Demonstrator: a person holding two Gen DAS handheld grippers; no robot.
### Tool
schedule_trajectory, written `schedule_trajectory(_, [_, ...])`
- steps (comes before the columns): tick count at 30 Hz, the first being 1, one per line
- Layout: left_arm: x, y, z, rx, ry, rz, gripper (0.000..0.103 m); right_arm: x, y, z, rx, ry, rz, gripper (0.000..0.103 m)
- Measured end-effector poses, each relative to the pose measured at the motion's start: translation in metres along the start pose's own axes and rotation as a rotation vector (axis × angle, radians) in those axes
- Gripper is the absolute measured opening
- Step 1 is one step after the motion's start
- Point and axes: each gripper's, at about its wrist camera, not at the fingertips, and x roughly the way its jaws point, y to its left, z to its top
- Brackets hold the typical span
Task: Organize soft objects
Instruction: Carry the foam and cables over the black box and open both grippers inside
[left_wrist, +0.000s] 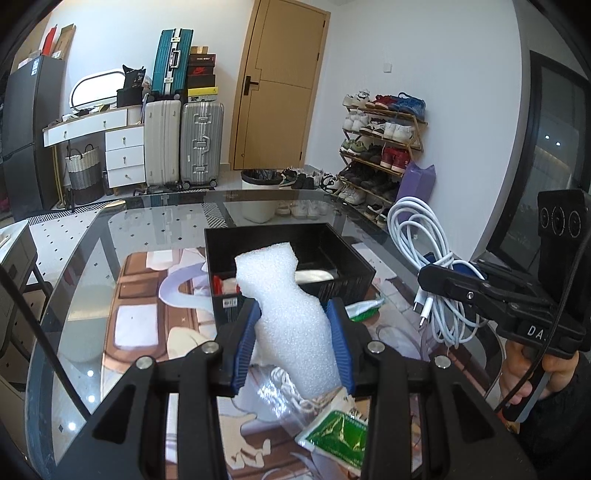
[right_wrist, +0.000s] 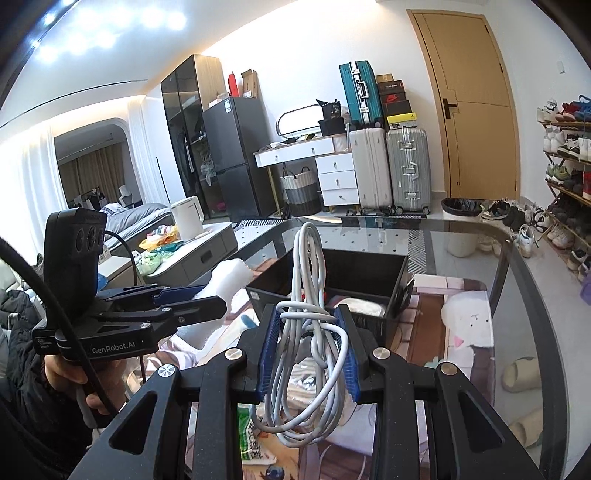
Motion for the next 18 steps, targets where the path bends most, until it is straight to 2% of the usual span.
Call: schedule_trajectory(18, [0.02, 0.004, 0.023, -0.014, -0.025, 0.003, 0.037, 0.016, -0.008, 0.028, -0.012, -0.031, -0.003, 0.031])
